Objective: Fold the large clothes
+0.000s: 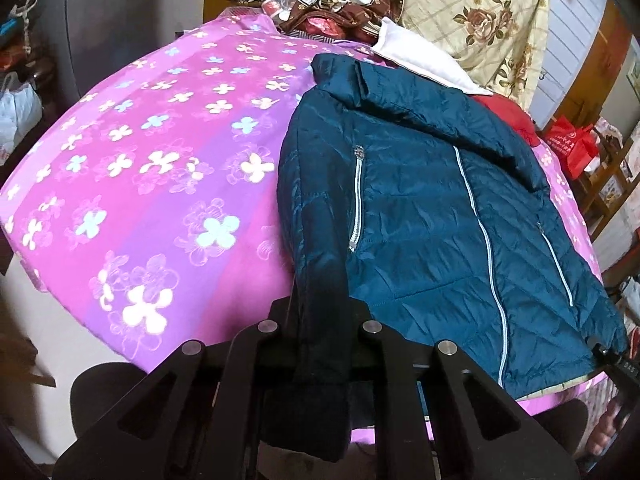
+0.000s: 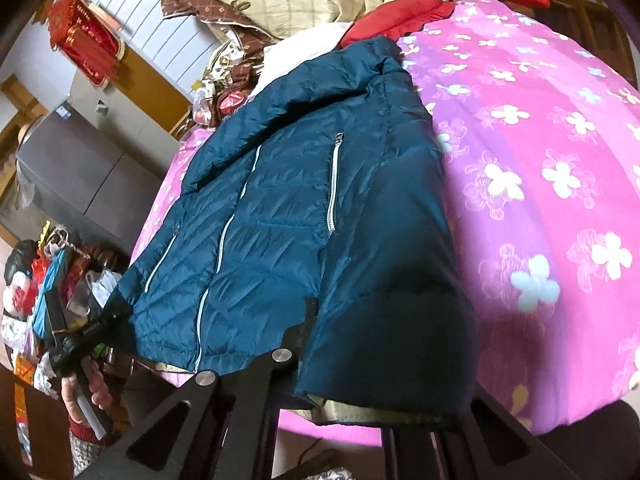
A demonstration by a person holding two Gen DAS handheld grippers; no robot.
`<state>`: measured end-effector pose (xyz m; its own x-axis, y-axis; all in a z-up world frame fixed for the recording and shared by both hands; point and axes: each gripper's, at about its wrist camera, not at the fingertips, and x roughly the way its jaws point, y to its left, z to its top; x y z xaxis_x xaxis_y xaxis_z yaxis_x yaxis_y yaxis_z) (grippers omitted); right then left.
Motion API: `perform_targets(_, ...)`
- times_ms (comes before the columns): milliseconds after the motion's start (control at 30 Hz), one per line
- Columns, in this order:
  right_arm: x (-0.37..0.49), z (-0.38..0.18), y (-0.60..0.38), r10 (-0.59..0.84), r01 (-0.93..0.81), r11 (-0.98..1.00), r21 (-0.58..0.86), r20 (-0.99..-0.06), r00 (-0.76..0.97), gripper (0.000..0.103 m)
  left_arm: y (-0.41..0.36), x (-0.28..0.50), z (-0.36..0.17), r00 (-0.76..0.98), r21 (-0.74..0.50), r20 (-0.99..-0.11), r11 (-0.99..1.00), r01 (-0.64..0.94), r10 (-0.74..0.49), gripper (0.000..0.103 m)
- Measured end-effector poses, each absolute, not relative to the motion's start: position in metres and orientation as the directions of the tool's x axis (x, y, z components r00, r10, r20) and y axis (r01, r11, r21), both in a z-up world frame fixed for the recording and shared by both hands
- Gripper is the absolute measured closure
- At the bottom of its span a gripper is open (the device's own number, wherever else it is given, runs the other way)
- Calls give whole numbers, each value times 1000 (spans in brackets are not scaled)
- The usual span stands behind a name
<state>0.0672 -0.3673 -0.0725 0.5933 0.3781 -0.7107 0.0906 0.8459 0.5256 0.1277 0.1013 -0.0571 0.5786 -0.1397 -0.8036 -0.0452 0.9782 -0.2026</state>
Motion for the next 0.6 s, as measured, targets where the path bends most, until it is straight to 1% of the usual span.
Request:
perform_targets(167,67,-72,-367,387,79,847,525,-712,586,96,104,112,-56,587,-184,-800,982,-44,-124,94)
perform_targets(400,72,-70,-370,395,62,849,524,-709,585,96,98,89,-47,622,-115,-780,993,-29,-72,94)
perform_targets(600,72,-61,-371,407,31,850,527,-692,596,96,99,75,-34,652,-103,-755,995,-12,-70,94)
